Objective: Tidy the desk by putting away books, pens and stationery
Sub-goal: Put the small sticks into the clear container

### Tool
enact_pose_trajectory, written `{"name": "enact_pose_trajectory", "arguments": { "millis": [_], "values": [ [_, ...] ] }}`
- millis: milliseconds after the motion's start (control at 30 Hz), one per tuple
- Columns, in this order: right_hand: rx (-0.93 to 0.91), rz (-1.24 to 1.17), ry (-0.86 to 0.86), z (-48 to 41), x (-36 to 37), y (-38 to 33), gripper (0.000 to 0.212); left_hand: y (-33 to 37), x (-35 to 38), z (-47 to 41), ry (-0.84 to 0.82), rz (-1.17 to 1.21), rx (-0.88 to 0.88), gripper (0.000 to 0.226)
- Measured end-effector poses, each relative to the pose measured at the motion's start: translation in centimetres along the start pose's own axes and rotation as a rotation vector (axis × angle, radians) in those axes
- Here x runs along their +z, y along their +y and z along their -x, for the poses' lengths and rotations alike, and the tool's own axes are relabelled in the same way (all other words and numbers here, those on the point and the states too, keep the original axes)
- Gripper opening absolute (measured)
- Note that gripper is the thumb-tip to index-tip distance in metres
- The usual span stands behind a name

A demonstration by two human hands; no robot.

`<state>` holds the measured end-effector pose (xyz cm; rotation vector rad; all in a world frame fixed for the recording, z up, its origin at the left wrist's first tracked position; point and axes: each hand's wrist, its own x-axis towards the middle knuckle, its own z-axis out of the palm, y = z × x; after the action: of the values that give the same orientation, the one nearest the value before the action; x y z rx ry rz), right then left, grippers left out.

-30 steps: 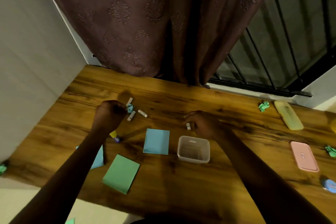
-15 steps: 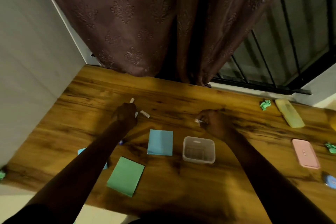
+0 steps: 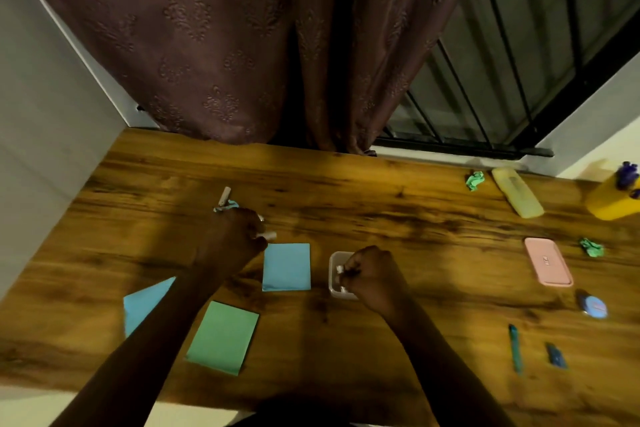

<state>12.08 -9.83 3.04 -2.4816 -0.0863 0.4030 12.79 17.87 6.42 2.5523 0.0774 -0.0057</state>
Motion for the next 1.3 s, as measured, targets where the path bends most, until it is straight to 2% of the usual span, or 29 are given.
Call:
{"name": "enact_pose_trajectory", "arguments": {
  "millis": [167, 233, 567, 700, 800, 867, 1033, 1133, 1200, 1300],
  "values": [
    [0.070, 0.194, -0.001, -0.9, 1.5, 0.0, 0.033, 2.5, 0.7, 2.5, -0.167, 0.545, -0.185, 0.020],
    [0.095, 0.230, -0.015, -1.1, 1.7, -0.4, 0.037, 3.5, 1.2, 3.5, -0.190, 0.663, -0.223, 0.024],
    [0.063, 0.232, -0.135, -1.1, 1.2, -1.2, 0.038, 4.6, 1.9, 5.6, -0.252, 0.740, -0.195, 0.031],
    [-0.031, 0.043, -0.126, 0.0, -2.3, -1.7, 0.029, 5.9, 2.1, 5.2, -0.258, 0.822, -0.189, 0.033],
    [-0.010, -0.402, -0.313, 1.9, -4.4, -2.4, 0.042, 6.6, 3.0, 4.9, -0.195, 0.818, -0.172, 0.024],
    [-0.024, -0.496, -0.318, 2.9, -4.6, -2.7, 0.049, 7.1, 3.8, 4.7, -0.156, 0.815, -0.164, 0.017],
    [-0.018, -0.409, -0.079, 3.4, -4.0, -2.0, 0.030, 8.1, 5.4, 3.8, -0.131, 0.801, -0.127, 0.014],
    [-0.008, -0.124, 0.018, 2.6, -3.4, -1.4, 0.027, 6.8, 5.0, 2.4, -0.111, 0.753, -0.125, 0.028],
    [0.006, 0.059, 0.022, 1.8, -2.3, -1.2, 0.030, 5.0, 4.3, 1.1, -0.090, 0.652, -0.146, 0.035],
    [0.050, 0.245, -0.021, 0.5, -0.7, -1.0, 0.043, 2.6, 3.2, -0.4, 0.024, 0.319, -0.104, 0.024]
  ]
}}
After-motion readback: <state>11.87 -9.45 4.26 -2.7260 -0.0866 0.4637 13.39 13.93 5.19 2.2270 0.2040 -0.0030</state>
